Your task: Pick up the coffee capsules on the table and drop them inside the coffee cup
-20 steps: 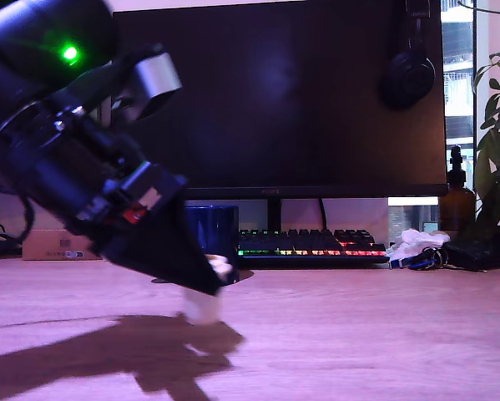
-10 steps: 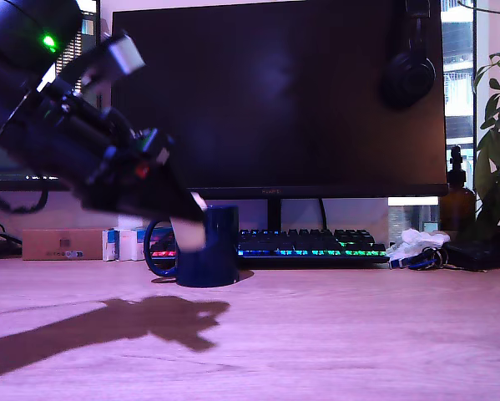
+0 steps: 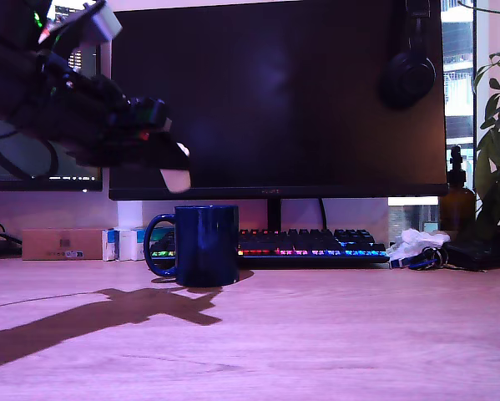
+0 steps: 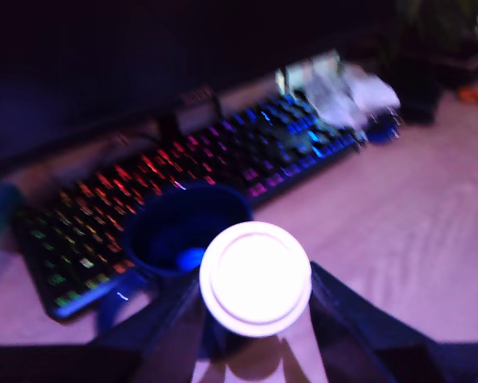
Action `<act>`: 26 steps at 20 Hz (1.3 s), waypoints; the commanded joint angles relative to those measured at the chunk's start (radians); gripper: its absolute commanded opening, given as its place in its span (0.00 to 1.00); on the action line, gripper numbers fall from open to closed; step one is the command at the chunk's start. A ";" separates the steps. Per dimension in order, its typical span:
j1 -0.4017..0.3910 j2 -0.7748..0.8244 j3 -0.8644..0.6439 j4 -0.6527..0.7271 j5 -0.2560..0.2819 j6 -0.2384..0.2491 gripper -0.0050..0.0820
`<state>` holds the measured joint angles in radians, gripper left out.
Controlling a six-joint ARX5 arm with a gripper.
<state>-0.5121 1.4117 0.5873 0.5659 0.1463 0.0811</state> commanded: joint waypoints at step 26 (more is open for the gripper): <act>0.059 0.317 0.498 -0.413 0.037 -0.033 0.42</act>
<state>-0.4534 1.7195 1.0813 0.1417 0.1818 0.0547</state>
